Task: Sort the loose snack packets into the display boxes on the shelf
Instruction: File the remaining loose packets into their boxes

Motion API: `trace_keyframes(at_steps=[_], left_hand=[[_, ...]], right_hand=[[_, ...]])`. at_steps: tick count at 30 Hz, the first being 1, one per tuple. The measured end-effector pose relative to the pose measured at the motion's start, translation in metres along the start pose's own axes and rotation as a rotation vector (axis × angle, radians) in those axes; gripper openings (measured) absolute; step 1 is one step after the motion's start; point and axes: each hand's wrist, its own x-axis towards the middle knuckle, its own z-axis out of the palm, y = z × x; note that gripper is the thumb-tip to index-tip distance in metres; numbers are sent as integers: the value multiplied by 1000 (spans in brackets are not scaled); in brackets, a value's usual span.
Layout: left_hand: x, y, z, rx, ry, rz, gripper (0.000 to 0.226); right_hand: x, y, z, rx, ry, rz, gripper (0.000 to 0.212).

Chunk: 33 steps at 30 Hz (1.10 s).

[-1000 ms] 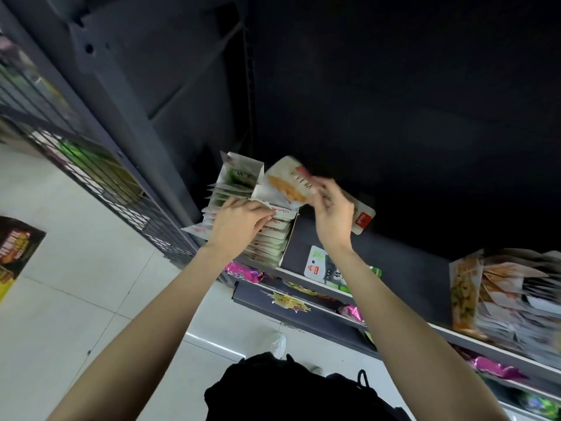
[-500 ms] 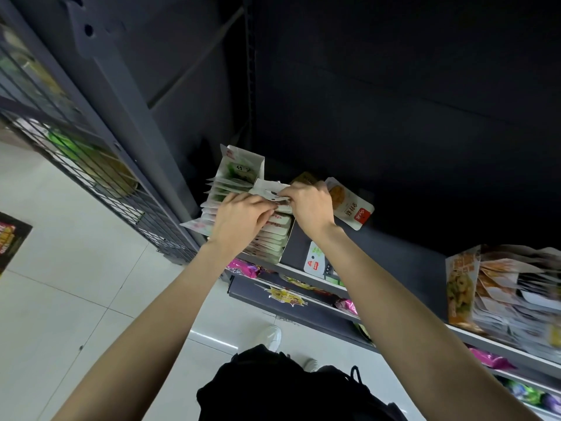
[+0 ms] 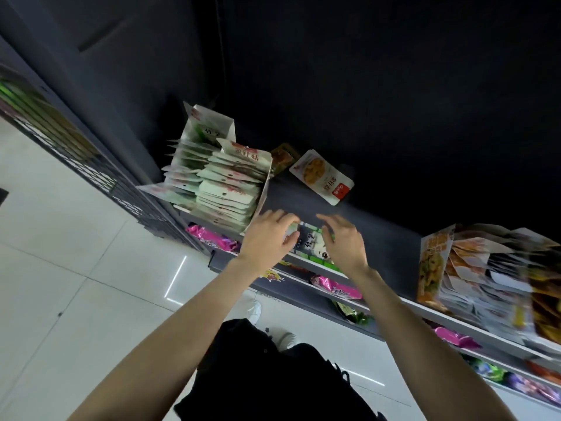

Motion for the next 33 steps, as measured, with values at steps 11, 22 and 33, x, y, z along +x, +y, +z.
trace_keyframes(at_steps=[11,22,33], left_hand=[[2,-19,84,197,-238,-93,34],[5,-14,83,199,-191,-126,32],[5,0,70,143,-196,-176,29]], right_hand=[[88,54,38,-393,-397,10,57],[60,53,21,-422,-131,-32,54],[51,33,0,-228,57,40,36]])
